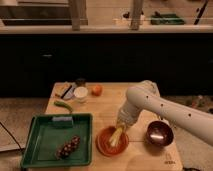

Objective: Place banana in red bowl

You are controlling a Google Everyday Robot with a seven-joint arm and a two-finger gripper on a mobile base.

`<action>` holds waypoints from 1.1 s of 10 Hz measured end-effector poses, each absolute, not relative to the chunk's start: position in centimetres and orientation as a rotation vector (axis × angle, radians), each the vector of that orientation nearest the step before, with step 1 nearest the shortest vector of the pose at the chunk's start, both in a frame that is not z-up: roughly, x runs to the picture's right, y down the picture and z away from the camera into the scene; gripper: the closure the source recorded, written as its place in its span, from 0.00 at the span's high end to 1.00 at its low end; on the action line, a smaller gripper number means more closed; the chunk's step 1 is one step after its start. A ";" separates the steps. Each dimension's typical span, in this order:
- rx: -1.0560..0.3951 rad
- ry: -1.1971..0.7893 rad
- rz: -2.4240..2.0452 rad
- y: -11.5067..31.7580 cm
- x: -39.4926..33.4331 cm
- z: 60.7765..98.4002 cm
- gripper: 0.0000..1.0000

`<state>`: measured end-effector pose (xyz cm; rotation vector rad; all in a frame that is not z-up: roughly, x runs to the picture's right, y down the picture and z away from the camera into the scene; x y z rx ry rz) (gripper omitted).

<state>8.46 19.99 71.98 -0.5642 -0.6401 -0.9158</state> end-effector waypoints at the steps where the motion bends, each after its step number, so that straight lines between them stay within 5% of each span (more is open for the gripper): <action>1: -0.560 -0.640 -0.914 20.0 8.4 72.0 0.21; 6: -0.552 -0.669 -0.915 20.4 6.8 72.6 0.73; 11: -0.559 -0.692 -0.914 20.9 5.8 73.0 0.80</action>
